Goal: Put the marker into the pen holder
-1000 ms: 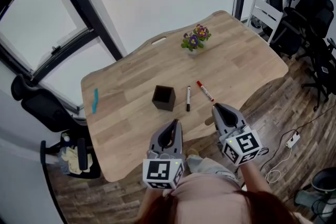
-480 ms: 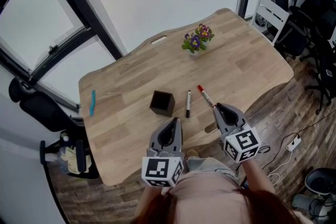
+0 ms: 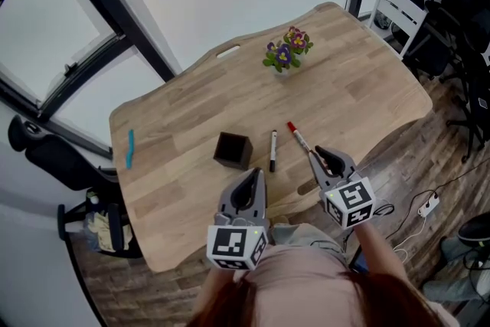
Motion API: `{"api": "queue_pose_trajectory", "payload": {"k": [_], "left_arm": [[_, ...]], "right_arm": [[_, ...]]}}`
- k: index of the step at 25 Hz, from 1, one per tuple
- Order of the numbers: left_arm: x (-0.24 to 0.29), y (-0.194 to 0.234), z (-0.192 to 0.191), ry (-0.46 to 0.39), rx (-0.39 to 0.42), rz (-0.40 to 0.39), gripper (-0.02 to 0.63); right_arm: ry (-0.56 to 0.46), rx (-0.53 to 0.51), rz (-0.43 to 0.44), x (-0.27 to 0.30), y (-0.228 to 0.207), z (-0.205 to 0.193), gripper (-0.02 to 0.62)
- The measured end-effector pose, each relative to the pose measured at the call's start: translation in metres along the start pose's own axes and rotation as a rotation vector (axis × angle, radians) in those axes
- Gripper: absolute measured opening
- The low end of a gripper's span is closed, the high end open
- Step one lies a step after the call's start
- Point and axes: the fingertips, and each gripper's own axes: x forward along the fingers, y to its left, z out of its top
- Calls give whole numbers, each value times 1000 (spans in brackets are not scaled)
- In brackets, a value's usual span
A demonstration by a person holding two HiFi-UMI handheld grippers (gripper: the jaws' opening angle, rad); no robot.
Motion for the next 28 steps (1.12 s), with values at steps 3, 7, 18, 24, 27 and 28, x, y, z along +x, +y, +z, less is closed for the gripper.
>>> {"api": "queue_pose_trajectory", "payload": {"k": [3, 7, 18, 24, 27, 28], "left_arm": [[6, -1, -4, 14, 2, -12, 2], [12, 0, -8, 30, 2, -17, 2], [23, 7, -11, 47, -4, -35, 2], [28, 10, -15, 61, -5, -43, 2], [29, 10, -17, 70, -9, -49, 2], [30, 10, -18, 74, -12, -50, 2]], "right_arm": [[29, -6, -2, 8, -6, -11, 31], [63, -5, -6, 20, -14, -25, 32], [186, -45, 3, 43, -23, -72, 55], [252, -64, -1, 52, -29, -96, 57], [290, -66, -9, 56, -35, -111, 57], [300, -66, -12, 57, -36, -116, 57]]}}
